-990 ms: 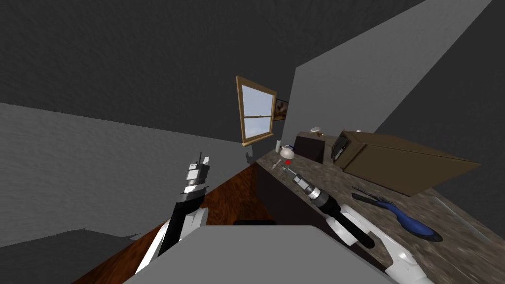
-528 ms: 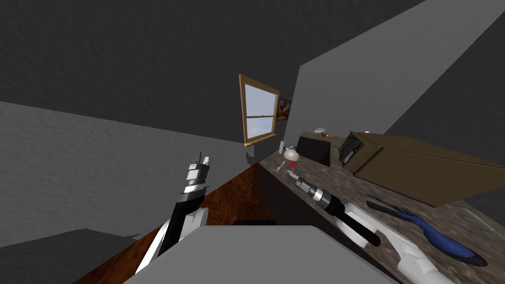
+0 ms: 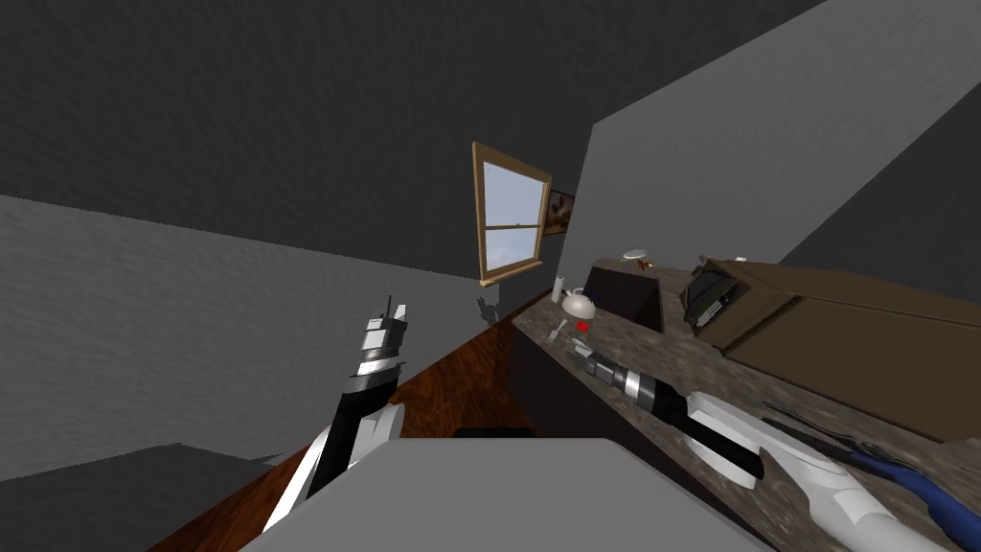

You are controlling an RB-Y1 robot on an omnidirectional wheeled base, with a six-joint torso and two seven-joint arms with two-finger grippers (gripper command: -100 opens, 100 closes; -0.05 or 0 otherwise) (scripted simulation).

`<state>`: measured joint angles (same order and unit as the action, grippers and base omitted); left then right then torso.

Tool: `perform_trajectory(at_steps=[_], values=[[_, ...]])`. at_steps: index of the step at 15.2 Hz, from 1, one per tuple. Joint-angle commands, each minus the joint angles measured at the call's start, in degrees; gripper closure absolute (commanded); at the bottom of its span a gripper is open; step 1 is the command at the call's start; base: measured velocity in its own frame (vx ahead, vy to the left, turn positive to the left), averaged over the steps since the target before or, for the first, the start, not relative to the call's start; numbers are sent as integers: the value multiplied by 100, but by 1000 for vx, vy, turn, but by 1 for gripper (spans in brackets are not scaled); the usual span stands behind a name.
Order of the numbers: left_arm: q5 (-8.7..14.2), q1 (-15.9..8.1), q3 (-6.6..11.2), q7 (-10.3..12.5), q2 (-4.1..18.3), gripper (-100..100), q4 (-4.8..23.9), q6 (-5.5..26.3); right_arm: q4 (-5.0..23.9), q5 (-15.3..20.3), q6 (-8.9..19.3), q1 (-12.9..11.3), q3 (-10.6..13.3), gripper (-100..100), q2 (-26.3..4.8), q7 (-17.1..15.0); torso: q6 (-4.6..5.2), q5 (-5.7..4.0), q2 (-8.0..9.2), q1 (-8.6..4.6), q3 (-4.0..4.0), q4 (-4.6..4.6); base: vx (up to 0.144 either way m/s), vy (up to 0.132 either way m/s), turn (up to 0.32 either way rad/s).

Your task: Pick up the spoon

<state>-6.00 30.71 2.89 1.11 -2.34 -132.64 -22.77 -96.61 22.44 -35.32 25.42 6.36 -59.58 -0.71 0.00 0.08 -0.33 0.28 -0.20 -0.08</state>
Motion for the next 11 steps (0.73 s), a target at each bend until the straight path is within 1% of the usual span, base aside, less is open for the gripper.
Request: perform_trajectory(at_steps=[1,2,3,4,5,6,7,8,9,10,11], values=[[0,0,0,0,0,0,0,0,283,190,-53,25,34,-100,-286,-3,0,0,0,0,0,0,74,66,44],[0,0,0,0,0,0,0,0,283,190,-53,25,34,-100,-383,-3,-1,-1,0,0,1,0,73,67,44],[0,0,0,0,0,0,0,0,521,362,-81,24,90,-100,-519,-3,-1,0,1,1,1,1,76,74,67],[0,0,0,0,0,0,0,0,521,362,-81,24,90,-100,-657,-3,-2,1,1,4,1,1,79,76,64],[0,0,0,0,0,0,0,0,693,533,-109,26,149,-100,-808,-4,-2,1,0,6,0,0,108,91,72],[0,0,0,0,0,0,0,0,755,533,-109,26,149,-100,-912,-4,-2,1,-7,10,-3,-1,105,93,60],[0,0,0,0,0,0,0,0,755,533,-109,26,149,-100,-922,-4,-1,2,-8,12,-4,-2,68,58,16],[0,0,0,0,0,0,0,0,986,701,-137,31,212,-100,-1102,-6,-1,1,-1,6,-1,0,78,54,44],[0,0,0,0,0,0,0,0,986,701,-137,31,212,-100,-1177,-6,-1,0,-1,2,0,0,82,51,47],[0,0,0,0,0,0,0,0,986,701,-137,31,212,-100,-1177,-6,-1,0,-1,-1,0,0,51,32,23],[0,0,0,0,0,0,0,0,1211,867,-165,40,278,-100,-1373,-8,0,-1,6,-5,4,1,54,42,42]])
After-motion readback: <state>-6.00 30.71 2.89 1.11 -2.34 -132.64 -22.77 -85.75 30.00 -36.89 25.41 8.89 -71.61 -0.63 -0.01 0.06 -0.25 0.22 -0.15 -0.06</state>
